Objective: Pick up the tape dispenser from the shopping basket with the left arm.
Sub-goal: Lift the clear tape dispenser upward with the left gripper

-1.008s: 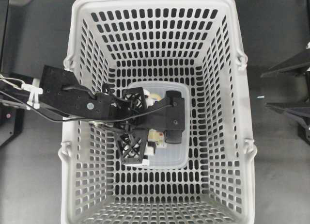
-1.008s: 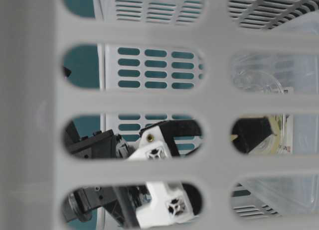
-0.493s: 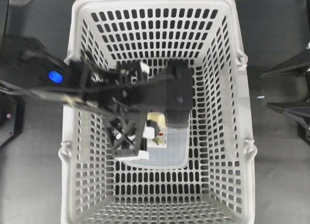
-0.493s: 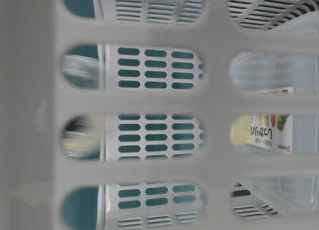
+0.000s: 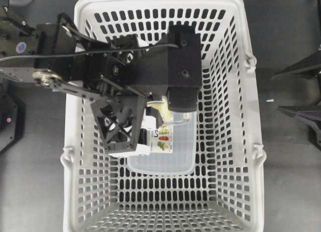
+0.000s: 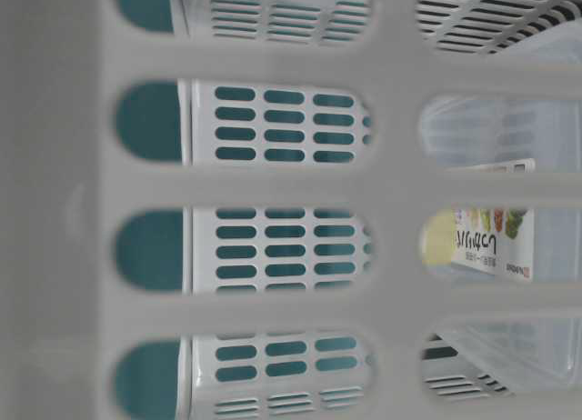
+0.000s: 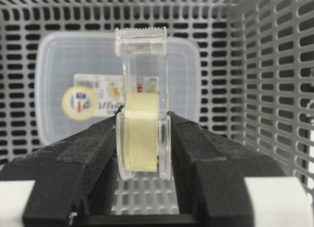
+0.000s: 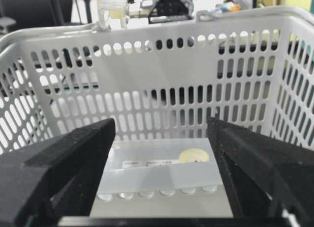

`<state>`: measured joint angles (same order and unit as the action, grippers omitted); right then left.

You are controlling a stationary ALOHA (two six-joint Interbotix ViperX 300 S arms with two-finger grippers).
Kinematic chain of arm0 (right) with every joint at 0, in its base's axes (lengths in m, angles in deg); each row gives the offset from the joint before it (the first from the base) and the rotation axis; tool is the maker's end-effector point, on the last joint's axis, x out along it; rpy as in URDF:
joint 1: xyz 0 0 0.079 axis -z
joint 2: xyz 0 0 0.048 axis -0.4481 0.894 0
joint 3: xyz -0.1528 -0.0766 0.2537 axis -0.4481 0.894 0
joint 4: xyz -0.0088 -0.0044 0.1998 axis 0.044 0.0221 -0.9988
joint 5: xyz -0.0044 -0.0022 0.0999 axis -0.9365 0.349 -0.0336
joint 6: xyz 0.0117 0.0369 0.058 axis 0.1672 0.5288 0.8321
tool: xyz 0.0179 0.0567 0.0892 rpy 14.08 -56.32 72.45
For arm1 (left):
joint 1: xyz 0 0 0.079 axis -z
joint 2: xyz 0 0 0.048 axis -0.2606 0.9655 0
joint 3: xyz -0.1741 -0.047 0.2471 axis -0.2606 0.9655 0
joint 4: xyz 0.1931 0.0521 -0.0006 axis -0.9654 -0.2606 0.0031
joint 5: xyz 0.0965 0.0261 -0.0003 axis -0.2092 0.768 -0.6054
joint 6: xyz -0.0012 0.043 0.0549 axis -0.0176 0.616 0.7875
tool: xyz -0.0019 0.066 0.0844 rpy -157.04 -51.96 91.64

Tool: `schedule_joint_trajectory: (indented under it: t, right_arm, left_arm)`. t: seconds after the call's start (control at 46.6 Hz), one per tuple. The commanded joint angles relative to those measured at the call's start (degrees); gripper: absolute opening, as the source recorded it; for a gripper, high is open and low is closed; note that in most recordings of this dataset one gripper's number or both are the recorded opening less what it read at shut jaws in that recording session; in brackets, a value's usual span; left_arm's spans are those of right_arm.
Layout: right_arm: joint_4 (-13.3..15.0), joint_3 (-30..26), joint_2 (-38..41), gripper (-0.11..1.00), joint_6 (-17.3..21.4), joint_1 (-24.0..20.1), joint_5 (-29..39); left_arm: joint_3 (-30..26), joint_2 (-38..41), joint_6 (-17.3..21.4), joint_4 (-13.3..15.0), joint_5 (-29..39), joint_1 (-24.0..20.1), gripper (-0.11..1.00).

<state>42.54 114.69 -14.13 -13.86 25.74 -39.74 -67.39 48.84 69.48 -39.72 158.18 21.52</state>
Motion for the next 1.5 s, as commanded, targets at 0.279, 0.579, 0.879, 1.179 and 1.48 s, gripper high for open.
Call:
schedule_joint_trajectory:
  t: [0.279,0.579,0.879,1.179,1.48]
  right_arm:
    - [-0.18,-0.53,0.35,0.73,0.00,-0.09,-0.44]
    - [-0.18,-0.53,0.18,0.73,0.09,-0.09,-0.35]
    - [-0.18,-0.53,-0.53,0.73,0.09,0.00,-0.09]
    - [-0.18,-0.35,-0.70,0.73,0.09,0.00,0.18]
    - [-0.18,-0.35,-0.70,0.73,0.09,0.00,0.18]
  left_arm:
    - [0.62,-0.79,0.00,-0.18,-0.18,0.09,0.28]
    - [1.14,-0.79,0.00,-0.09,-0.26,0.26,0.28]
    - [1.23,-0.09,0.00,-0.09,-0.26,0.26,0.28]
    - [1.23,0.79,0.09,-0.18,-0.53,0.44,0.28]
    - [1.23,0.97,0.09,-0.18,-0.53,0.44,0.28]
